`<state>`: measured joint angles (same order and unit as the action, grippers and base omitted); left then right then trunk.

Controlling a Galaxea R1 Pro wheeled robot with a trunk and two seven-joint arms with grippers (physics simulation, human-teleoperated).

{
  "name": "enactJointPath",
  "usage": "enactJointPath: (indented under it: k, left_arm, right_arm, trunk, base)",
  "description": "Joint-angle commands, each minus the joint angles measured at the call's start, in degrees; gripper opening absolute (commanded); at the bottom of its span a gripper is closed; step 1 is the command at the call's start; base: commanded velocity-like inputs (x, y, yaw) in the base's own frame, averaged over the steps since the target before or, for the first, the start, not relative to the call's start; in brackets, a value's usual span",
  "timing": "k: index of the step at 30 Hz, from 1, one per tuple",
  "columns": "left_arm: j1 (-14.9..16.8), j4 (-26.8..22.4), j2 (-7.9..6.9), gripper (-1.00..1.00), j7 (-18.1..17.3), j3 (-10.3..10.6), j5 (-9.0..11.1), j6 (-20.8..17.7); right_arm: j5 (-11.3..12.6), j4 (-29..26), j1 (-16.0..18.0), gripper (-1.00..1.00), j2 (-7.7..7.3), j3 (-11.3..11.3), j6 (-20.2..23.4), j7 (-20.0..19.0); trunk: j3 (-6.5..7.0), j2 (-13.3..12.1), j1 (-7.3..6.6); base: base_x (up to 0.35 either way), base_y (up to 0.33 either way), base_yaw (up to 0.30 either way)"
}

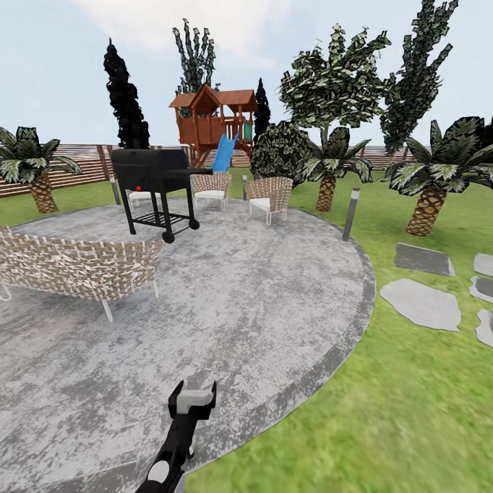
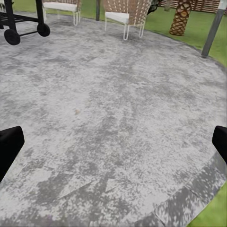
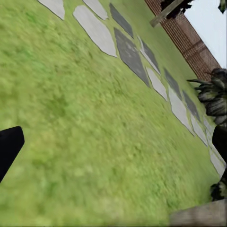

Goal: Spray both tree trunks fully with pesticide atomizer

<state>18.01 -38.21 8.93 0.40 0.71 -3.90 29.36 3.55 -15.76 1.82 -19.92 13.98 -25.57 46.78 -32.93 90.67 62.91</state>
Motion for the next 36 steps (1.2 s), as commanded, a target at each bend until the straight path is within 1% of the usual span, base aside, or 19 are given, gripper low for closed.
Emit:
enactJointPath:
  k: [1, 2, 3, 7, 9, 13, 15, 18, 19, 22, 25, 27, 29, 36]
  left_arm:
    - [0.1, 0.2, 0.02, 1.00, 0.0, -0.1, -0.4, 0.3]
    - [0.1, 0.5, 0.03, 1.00, 0.0, -0.1, -0.4, 0.4]
    - [0.1, 0.6, 0.03, 1.00, 0.0, -0.1, -0.4, 0.5]
    - [0.2, 0.7, 0.03, 1.00, 0.0, -0.1, -0.3, 1.1]
    - [0.2, 0.8, 0.02, 1.00, 0.0, -0.1, -0.3, 2.4]
    - [0.2, 1.0, 0.03, 1.00, 0.0, -0.1, -0.4, 4.5]
    - [0.2, 1.1, 0.00, 1.00, 0.0, -0.1, -0.4, 4.9]
    - [0.2, 1.2, -0.16, 1.00, 2.6, -0.2, -0.4, 5.2]
    - [0.2, 1.3, -0.18, 1.00, 6.2, -0.3, -0.4, 5.3]
    - [0.2, 2.5, -0.15, 1.00, 8.3, -0.2, -0.4, 5.3]
    - [0.2, 3.4, -0.14, 1.00, 8.9, -0.2, -0.5, 5.4]
    - [0.2, 3.5, -0.14, 1.00, 8.9, -0.2, -0.4, 5.4]
    - [0.2, 3.5, -0.14, 1.00, 9.0, -0.2, -0.4, 5.4]
    - [0.2, 3.7, -0.21, 1.00, 9.0, -0.2, -0.4, 5.4]
  right_arm:
    - [0.5, 0.1, 0.0, 1.00, -0.09, 0.6, -0.7, 0.0]
    - [0.7, 0.2, 0.0, 1.00, -0.19, 1.5, -1.5, -0.8]
    - [0.8, 0.3, 0.0, 1.00, -0.23, 1.9, -1.7, -1.4]
    - [1.0, 0.4, 0.0, 1.00, -0.32, 2.8, -2.3, -3.7]
    - [1.1, 0.4, 0.0, 1.00, -0.37, 3.1, -2.6, -4.6]
    - [1.2, 0.5, 0.0, 1.00, -0.38, 3.4, -2.8, -5.2]
    - [1.2, 0.5, 0.0, 1.00, -0.38, 3.5, -2.9, -5.4]
    - [1.2, 0.5, 0.0, 1.00, -0.38, 3.6, -2.9, -5.5]
    - [1.1, 0.5, 0.0, 1.00, -0.40, 3.6, -2.9, -5.5]
    - [0.9, 0.5, 0.0, 1.00, -0.39, 3.5, -2.9, -5.5]
    - [0.6, 3.7, 0.0, 1.00, -0.45, 3.3, -3.7, -5.7]
    - [0.6, 4.4, 0.0, 1.00, -0.46, 3.3, -5.0, -5.8]
    - [0.5, 4.8, 0.0, 1.00, -0.47, 3.3, -5.8, -5.8]
    - [0.6, 5.1, 0.0, 1.00, -0.47, 3.4, -6.6, -5.5]
  trunk:
    - [-0.06, 0.0, 0.00]
    - [-0.06, 0.0, 0.00]
    - [-0.06, 0.0, 0.00]
    - [-0.06, 0.0, 0.00]
    - [-0.06, 0.0, 0.00]
    - [-0.77, 1.6, 0.87]
    - [-1.13, 2.4, 1.31]
    - [-1.67, 3.6, 1.97]
    - [-1.85, 4.0, 2.19]
    - [-2.39, 5.2, 2.85]
    - [-2.93, 6.4, 3.51]
    - [-3.29, 7.2, 3.95]
    - [-3.65, 8.0, 4.39]
    - [-4.90, 10.9, 5.93]
  base:
    - [0.000, 0.000, 0.000]
    - [0.000, 0.000, 0.000]
    - [0.000, 0.000, 0.000]
    - [0.000, 0.000, 0.000]
    - [0.000, 0.000, 0.000]
    - [0.000, 0.000, 0.000]
    - [0.000, 0.000, 0.000]
    - [0.000, 0.000, 0.000]
    - [0.000, 0.000, 0.000]
    - [0.000, 0.000, 0.000]
    - [0.000, 0.000, 0.000]
    - [0.000, 0.000, 0.000]
    - [0.000, 0.000, 0.000]
    - [0.000, 0.000, 0.000]
